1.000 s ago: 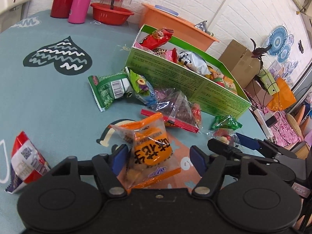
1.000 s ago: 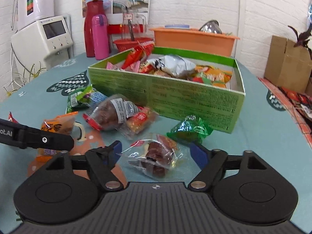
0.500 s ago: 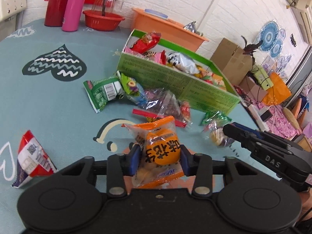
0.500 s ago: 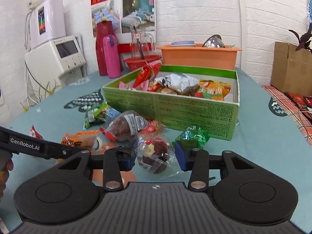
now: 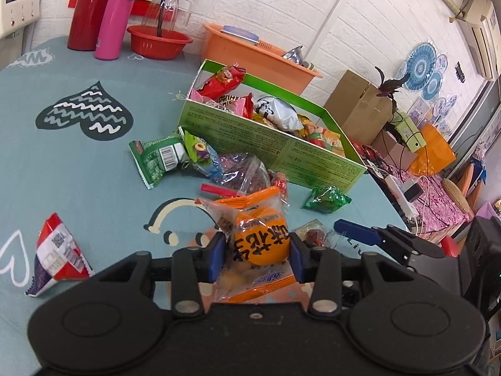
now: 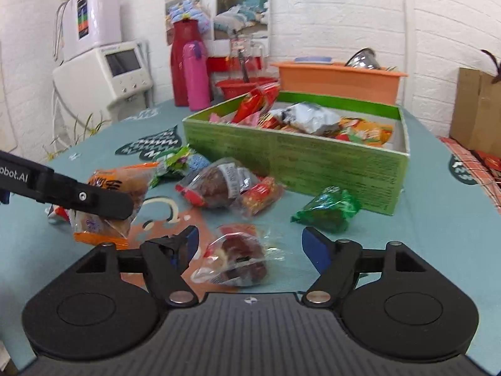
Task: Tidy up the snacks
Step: 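Carry the orange snack bag over the green box and open the left gripper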
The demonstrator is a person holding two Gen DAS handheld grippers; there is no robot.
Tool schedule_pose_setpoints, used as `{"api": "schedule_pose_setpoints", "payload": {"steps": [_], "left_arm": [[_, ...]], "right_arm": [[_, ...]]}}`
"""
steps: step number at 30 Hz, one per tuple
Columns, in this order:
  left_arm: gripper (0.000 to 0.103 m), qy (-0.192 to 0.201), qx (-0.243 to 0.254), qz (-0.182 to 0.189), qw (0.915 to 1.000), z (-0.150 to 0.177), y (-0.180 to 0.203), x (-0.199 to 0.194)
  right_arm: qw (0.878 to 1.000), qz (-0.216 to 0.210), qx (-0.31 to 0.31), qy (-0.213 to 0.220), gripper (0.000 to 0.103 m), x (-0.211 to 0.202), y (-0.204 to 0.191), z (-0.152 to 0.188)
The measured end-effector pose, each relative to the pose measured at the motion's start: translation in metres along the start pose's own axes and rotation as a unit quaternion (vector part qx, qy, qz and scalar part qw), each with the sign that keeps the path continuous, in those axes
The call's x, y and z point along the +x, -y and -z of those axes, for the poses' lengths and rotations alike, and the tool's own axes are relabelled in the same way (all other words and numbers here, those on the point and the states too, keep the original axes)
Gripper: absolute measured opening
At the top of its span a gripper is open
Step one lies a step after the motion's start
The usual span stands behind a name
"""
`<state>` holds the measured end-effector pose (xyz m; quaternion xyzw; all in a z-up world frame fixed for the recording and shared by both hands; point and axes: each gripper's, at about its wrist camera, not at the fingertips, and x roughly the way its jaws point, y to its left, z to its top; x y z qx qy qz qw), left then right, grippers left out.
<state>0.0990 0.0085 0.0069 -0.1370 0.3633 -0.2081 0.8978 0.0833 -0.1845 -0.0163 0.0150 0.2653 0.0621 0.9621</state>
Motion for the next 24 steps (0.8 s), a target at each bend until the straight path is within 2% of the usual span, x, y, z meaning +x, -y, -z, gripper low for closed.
{"api": "schedule_pose_setpoints", "payload": {"steps": [3,5,10,14,18,24], "left_arm": [[0.037,0.002,-0.002,-0.002,1.0000,-0.001,-0.001,-0.001],[0.037,0.002,-0.003,-0.001,1.0000,-0.001,-0.002,-0.001],[0.037,0.005,-0.002,0.014,0.9999,-0.010,0.001,-0.002],[0.037,0.016,0.013,0.034,0.9992,-0.029,0.011,-0.003],[0.037,0.038,0.041,0.040,0.9976,-0.053,0.028,0.000],[0.037,0.054,0.051,0.057,0.9957,-0.094,0.043,0.022]], "right_arm": [[1.000,0.000,-0.020,-0.014,0.103,0.009,-0.002,0.000],[1.000,-0.001,-0.022,-0.021,0.098,0.012,-0.001,0.001],[1.000,-0.002,-0.026,-0.012,0.094,0.001,-0.002,0.001],[0.999,0.002,-0.022,0.024,0.094,-0.017,0.001,-0.012],[0.996,0.015,-0.045,0.072,0.094,-0.033,0.002,-0.036],[0.988,0.056,-0.074,0.122,0.094,-0.034,0.016,-0.071]]}}
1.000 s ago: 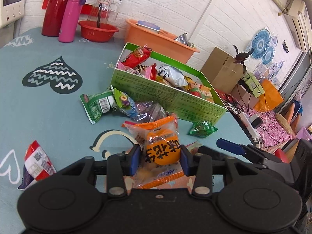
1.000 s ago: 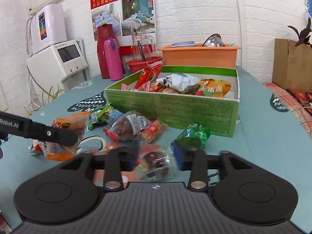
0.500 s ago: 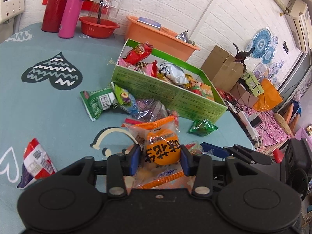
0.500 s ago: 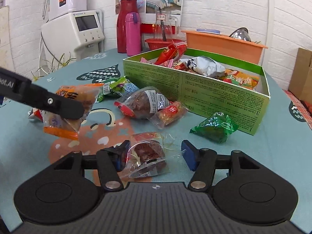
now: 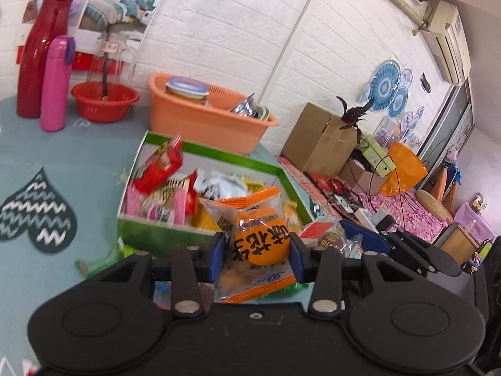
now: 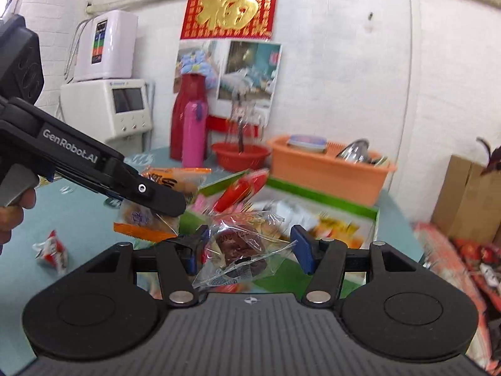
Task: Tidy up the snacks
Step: 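Carry the orange snack bag over the green box and open the left gripper, then move the left gripper to the red-white-blue chip bag on the table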
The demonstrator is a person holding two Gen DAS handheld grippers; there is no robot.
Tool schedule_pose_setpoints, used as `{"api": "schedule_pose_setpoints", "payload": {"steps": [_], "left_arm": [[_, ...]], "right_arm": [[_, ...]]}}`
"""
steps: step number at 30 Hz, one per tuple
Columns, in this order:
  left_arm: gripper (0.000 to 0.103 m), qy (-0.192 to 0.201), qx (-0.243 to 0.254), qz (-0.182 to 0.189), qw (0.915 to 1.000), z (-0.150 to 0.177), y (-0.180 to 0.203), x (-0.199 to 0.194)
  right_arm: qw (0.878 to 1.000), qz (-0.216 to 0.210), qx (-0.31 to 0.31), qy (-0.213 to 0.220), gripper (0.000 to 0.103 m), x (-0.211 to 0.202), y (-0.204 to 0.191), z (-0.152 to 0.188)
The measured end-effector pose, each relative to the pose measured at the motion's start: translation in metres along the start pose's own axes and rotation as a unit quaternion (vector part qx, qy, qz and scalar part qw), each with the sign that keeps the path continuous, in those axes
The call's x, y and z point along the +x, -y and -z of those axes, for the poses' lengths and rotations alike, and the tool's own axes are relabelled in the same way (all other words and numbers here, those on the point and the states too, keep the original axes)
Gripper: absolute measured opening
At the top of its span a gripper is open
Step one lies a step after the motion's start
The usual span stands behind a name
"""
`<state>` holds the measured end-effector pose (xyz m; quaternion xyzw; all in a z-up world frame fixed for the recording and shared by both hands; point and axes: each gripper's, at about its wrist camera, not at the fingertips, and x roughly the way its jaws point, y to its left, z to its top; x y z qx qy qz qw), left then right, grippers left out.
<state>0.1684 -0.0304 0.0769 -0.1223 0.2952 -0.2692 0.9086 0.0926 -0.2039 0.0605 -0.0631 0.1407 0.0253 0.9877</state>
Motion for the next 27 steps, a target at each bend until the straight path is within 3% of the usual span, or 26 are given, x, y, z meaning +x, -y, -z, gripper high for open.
{"api": "schedule_pose_setpoints", "payload": {"steps": [7,19,20,21,22,27], "left_arm": [[0.037,0.010,0.001,-0.013,0.9999,-0.034,-0.006,0.042],[0.039,-0.034,0.011,-0.044,0.9984,-0.034,-0.030,0.109],[0.043,-0.034,0.021,-0.043,0.9983,-0.032,-0.030,0.112],[0.064,-0.034,0.031,-0.046,0.9979,-0.030,-0.029,0.114],[0.100,-0.032,0.037,-0.054,0.9973,-0.027,-0.027,0.114],[0.103,-0.007,0.053,-0.059,0.9968,-0.023,-0.016,0.094]], "right_arm": [[0.999,0.031,0.006,0.042,0.094,0.031,0.028,-0.015],[0.999,0.031,0.016,0.006,0.095,0.093,0.035,0.014],[0.999,0.028,0.017,-0.003,0.097,0.099,0.036,0.018],[0.999,0.022,0.018,-0.017,0.097,0.105,0.036,0.021],[0.999,0.019,0.018,-0.028,0.102,0.108,0.037,0.024],[0.999,0.029,0.012,-0.021,0.103,0.098,0.037,0.028]]}}
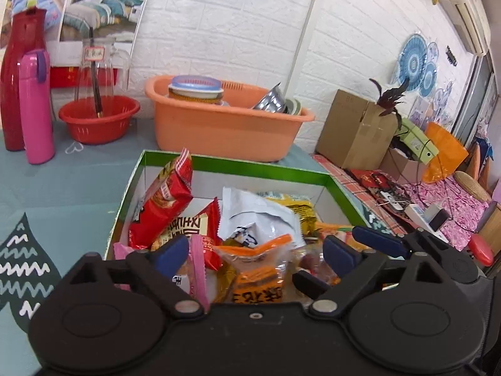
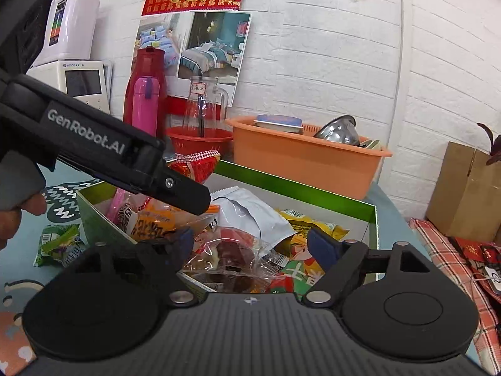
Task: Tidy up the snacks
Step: 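Move the left gripper to the red-white-blue chip bag on the table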
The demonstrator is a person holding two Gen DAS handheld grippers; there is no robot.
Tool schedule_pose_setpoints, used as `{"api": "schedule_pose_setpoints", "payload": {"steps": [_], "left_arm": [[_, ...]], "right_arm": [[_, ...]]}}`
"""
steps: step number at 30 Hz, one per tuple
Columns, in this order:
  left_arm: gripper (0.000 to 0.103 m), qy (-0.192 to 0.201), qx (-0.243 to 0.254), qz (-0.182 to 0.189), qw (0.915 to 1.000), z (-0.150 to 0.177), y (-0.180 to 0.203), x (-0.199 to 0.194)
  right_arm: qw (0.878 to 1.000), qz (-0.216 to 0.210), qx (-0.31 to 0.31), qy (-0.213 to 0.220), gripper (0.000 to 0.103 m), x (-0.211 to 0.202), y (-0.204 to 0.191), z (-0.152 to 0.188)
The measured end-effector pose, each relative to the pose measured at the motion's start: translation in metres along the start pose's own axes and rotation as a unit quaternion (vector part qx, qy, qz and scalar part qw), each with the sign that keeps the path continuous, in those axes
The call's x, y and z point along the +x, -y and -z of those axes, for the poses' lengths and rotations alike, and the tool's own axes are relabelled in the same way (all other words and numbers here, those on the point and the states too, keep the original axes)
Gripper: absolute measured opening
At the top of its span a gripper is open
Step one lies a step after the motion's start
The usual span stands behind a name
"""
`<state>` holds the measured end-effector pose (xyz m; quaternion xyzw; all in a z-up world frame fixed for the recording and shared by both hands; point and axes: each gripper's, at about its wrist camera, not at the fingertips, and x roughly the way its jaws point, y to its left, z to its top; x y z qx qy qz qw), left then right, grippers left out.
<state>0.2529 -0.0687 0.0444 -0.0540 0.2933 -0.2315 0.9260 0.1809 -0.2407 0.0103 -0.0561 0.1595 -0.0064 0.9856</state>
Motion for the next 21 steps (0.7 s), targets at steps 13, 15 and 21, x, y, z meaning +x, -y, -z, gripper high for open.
{"api": "schedule_pose_setpoints", "payload": {"steps": [13,15,21], "left_arm": [[0.103,0.030,-0.048,-0.010,0.9984,0.023,-0.003,-0.125],[0.103,0.035,-0.054,-0.022,0.9977,0.037,-0.014,-0.145],[0.103,0.025,-0.076,-0.116,0.9901,0.073,-0.056,-0.184]], "right_arm": [[0.994,-0.068,0.068,0.045,0.103,-0.099,-0.026,-0.015],[0.993,-0.088,0.070,0.035,0.103,-0.104,-0.037,-0.008],[0.986,-0.155,0.057,-0.009,0.103,-0.106,-0.076,0.011]]}}
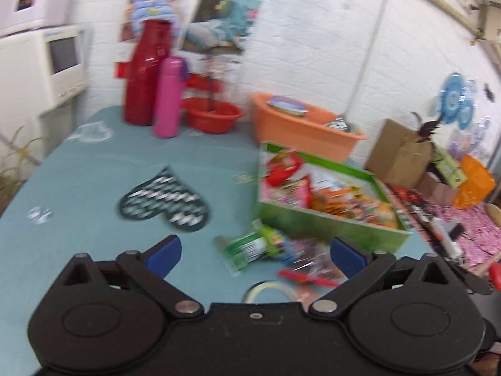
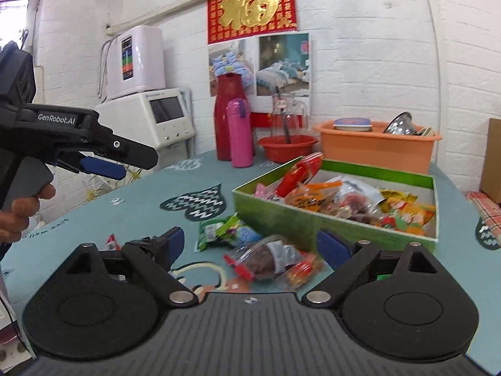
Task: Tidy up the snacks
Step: 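Move the left gripper to the red-white-blue chip bag on the table, then grasp the red-white-blue chip bag with the left gripper and lift it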
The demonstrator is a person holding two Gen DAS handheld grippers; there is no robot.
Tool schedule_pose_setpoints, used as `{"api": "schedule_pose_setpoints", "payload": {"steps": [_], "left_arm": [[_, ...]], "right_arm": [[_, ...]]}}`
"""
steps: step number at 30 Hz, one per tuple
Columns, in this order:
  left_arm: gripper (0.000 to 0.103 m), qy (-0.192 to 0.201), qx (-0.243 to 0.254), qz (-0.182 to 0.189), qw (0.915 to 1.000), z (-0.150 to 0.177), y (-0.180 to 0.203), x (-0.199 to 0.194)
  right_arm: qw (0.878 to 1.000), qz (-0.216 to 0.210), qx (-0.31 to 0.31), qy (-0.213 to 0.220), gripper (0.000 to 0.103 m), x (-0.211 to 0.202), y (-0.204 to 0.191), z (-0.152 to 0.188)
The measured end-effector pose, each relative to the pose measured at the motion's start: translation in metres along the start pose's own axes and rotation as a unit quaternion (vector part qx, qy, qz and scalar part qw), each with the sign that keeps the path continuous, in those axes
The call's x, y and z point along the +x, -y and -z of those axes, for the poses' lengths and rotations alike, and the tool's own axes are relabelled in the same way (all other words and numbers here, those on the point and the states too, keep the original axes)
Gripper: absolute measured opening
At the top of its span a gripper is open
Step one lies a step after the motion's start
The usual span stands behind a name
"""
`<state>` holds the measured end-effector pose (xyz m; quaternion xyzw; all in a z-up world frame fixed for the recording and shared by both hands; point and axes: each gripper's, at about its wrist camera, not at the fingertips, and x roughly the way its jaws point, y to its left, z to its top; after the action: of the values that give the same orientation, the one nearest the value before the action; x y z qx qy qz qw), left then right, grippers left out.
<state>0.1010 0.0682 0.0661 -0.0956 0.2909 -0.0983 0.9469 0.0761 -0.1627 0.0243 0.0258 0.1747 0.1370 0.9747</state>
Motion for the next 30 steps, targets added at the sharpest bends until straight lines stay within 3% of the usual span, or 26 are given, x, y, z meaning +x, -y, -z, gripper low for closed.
{"api": "schedule_pose_setpoints", "payload": {"steps": [5,11,14,15,18,24,27,30], "left_arm": [[0.103,-0.033,-0.046,-0.034,0.9978,0.022,-0.044,0.003],[0.103,-0.073,-0.062,-0.006,0.9954,0.042,-0.061,0.014],[0.080,-0.096,-0.068,0.001,0.9931,0.052,-0.062,0.024],[0.066,-0.105,-0.071,0.009,0.9919,0.054,-0.061,0.028],[0.054,-0.121,-0.080,0.044,0.9884,0.062,-0.051,0.036],[0.055,-0.143,-0.069,0.131,0.9785,0.065,-0.004,0.056],[0.059,-0.128,-0.044,0.137,0.9813,0.062,0.008,0.049],[0.073,-0.119,-0.040,0.126,0.9841,0.063,0.002,0.039]], "right_arm": [[0.999,-0.037,-0.005,-0.024,0.103,0.007,-0.021,0.003],[0.998,-0.052,-0.016,-0.035,0.103,0.009,-0.037,0.006],[0.997,-0.059,-0.015,-0.048,0.103,0.012,-0.043,0.010],[0.997,-0.061,-0.015,-0.052,0.103,0.014,-0.044,0.012],[0.995,-0.068,-0.016,-0.064,0.103,0.017,-0.048,0.017],[0.993,-0.078,-0.012,-0.086,0.103,0.024,-0.053,0.025],[0.993,-0.073,-0.012,-0.094,0.103,0.026,-0.053,0.029],[0.992,-0.074,-0.013,-0.099,0.103,0.028,-0.053,0.032]]}}
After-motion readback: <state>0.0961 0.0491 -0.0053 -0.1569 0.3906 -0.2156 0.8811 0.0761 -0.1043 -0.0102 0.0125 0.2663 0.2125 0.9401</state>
